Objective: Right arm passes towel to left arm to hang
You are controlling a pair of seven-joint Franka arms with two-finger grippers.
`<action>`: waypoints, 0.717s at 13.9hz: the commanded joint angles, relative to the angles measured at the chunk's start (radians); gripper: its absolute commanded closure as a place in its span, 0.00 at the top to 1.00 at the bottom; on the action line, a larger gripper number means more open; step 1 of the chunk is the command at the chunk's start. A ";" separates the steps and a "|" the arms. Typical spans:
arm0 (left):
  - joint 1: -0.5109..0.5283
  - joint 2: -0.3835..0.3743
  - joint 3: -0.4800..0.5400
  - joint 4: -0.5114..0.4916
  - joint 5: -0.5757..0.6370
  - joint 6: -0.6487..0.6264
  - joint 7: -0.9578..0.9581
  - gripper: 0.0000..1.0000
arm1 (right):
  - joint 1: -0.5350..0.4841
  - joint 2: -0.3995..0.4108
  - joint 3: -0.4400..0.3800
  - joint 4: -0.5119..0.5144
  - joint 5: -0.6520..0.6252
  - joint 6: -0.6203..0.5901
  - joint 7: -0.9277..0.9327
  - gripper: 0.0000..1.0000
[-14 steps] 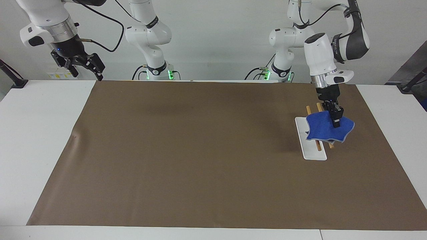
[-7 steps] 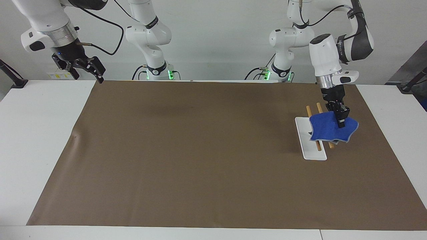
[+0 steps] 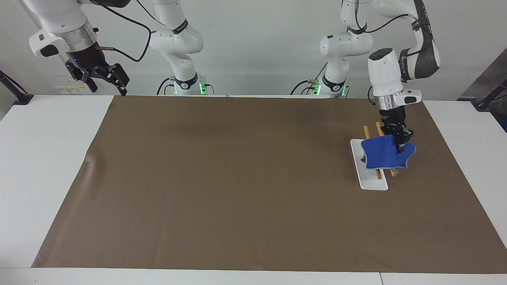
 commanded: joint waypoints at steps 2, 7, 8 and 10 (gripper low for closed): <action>0.026 -0.022 -0.008 -0.038 0.030 0.018 -0.046 0.00 | -0.016 -0.017 0.011 -0.019 0.013 0.002 0.009 1.00; 0.045 -0.021 -0.005 -0.030 0.024 0.001 -0.041 0.00 | -0.018 -0.025 0.010 -0.033 0.014 0.002 0.023 1.00; 0.048 -0.021 -0.005 -0.030 0.018 0.001 -0.041 0.00 | -0.015 -0.026 0.010 -0.033 0.013 0.002 0.034 1.00; 0.049 -0.021 -0.004 -0.027 0.012 -0.006 -0.040 0.52 | -0.010 -0.026 0.011 -0.035 0.011 0.002 0.077 1.00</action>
